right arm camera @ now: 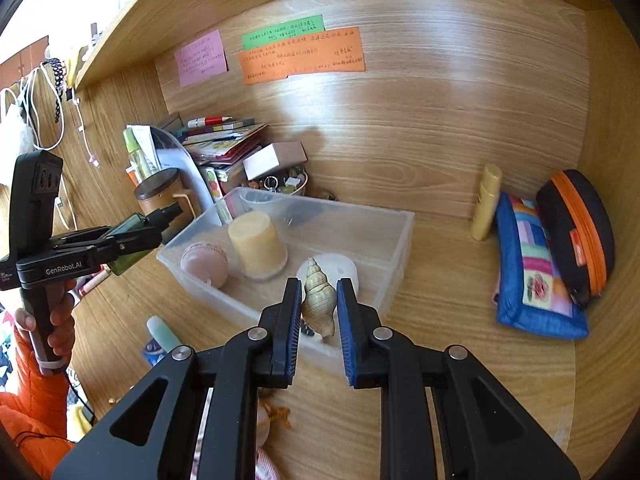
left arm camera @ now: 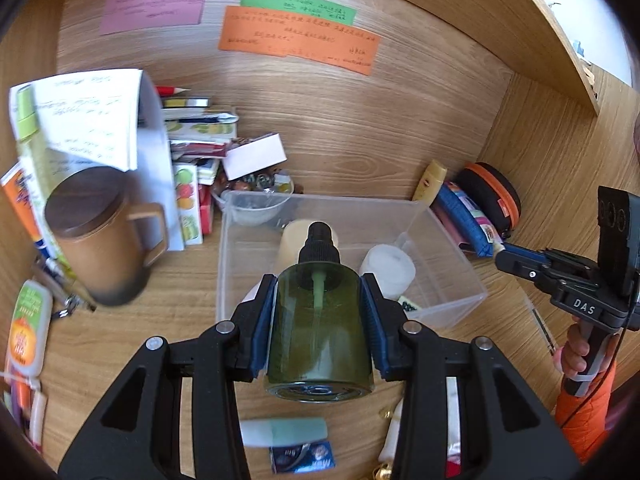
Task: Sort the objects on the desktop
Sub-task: 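Lower the green bottle into the box with the left gripper while the right gripper carries the seashell there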
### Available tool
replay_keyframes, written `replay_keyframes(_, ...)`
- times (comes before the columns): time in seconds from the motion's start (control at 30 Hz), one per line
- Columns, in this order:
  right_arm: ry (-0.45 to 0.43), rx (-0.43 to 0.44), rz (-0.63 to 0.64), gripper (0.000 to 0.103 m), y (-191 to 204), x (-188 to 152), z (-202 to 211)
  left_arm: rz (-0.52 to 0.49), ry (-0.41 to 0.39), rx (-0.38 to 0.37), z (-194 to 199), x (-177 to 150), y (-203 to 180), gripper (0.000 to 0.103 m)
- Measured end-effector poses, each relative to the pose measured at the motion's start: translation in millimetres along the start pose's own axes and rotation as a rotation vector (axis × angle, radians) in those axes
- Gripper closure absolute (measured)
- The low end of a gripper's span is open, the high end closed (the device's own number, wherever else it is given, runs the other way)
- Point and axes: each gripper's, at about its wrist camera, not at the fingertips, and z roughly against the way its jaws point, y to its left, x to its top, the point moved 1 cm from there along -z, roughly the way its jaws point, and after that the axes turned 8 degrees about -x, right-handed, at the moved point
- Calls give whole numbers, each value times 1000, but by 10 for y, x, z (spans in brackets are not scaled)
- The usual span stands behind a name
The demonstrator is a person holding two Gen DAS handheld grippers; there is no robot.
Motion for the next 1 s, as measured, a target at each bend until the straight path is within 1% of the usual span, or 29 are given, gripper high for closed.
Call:
replay_keyframes(0.23,28,9,-6,87,-25,79,-219,-16,43,-25,-245,128,-22,62)
replay_keyframes(0.33,52,39,-17,87,-36,43,-335,-21,61,-37,-347,150,-46,62)
replay_keyframes(0.4,71,35,-8,87,-21,9,-426,-27,74,-41,-413,153,-70,62)
replay_keyframes(0.5,89,54,-7,87,-18,-12,-518,-39,98,-48,-525,150,-119,62)
replay_keyframes(0.63,100,60,3,87,-5,-33,-603,-50,134,-59,-683,146,-172,62)
replay_keyframes(0.87,122,47,24,87,1,-57,-674,-65,192,-79,-926,162,-263,62)
replay_keyframes(1.0,123,18,40,87,10,-62,-700,-73,215,-88,-1014,149,-301,62)
